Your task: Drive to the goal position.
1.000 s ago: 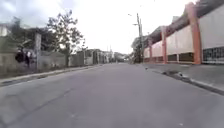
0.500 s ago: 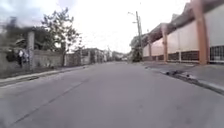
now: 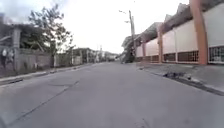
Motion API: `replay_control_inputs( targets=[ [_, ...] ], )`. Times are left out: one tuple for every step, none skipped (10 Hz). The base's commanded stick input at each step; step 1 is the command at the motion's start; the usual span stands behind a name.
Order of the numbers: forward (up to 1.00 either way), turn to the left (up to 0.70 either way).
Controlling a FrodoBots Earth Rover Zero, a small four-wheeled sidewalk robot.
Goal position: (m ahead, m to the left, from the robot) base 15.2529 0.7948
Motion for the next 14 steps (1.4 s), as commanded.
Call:
replay_control_inputs(
  targets=[
    [1.0,0.05],
    [1.0,0.05],
    [1.0,0.05],
    [1.0,0.05],
    [1.0,-0.05],
    [1.0,-0.22],
    [1.0,-0.35],
    [1.0,-0.35],
    [1.0,0.05],
    [1.0,0.05],
    [1.0,0.05],
    [1.0,0.05],
    [1.0,-0.14],
    [1.0,-0.33]
  ],
)
